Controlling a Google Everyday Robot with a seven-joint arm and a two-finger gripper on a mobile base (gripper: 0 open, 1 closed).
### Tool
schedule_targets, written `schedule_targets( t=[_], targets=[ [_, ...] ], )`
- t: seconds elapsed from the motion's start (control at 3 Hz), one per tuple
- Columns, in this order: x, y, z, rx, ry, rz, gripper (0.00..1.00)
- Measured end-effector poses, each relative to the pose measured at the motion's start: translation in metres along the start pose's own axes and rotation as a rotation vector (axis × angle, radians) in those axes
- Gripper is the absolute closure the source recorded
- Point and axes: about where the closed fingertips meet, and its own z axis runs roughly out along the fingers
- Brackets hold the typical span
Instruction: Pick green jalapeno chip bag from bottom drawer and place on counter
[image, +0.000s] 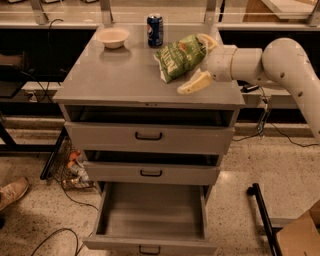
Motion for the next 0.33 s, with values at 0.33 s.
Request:
schedule_targets(
  t=[0.33],
  targets=[
    [0.0063,0.0079,-0.0118,0.000,0.012,0.001,0.00]
  ],
)
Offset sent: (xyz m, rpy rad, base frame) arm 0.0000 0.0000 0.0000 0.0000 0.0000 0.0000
